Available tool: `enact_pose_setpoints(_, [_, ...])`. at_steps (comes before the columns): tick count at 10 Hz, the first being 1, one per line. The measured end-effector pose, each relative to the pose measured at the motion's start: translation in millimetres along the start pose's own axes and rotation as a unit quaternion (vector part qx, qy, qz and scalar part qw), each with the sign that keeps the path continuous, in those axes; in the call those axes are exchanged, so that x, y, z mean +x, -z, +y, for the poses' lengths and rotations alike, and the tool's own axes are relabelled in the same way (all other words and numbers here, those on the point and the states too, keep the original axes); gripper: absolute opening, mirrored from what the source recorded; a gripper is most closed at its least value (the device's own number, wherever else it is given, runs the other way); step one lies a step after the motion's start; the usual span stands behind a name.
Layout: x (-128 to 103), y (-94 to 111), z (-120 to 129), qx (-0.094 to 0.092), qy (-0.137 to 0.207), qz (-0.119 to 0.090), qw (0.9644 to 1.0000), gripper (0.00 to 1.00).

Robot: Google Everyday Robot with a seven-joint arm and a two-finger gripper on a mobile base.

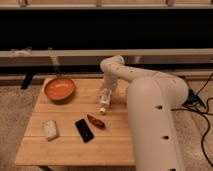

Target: Place the bottle in the ceramic bowl

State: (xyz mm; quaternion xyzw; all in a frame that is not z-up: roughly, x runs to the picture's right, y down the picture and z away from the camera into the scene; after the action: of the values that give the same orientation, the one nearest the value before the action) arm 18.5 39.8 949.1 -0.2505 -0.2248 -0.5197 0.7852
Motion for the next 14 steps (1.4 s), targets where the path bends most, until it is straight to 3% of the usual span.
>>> enact_pose_setpoints(5, [4,-5,2,-0.013,0.009,-0.018,0.9997,0.27])
enact_pose_setpoints(7, [3,3,-3,-0.02,0.015,-0.017,0.9995,0.06])
enact_pose_setpoints(10, [1,35,-25,-0.03,0.034,-0.015,0.9989,0.0])
enact_pose_setpoints(14, [3,54,-93,-0.032,0.088,-0.016,0.9955,0.0])
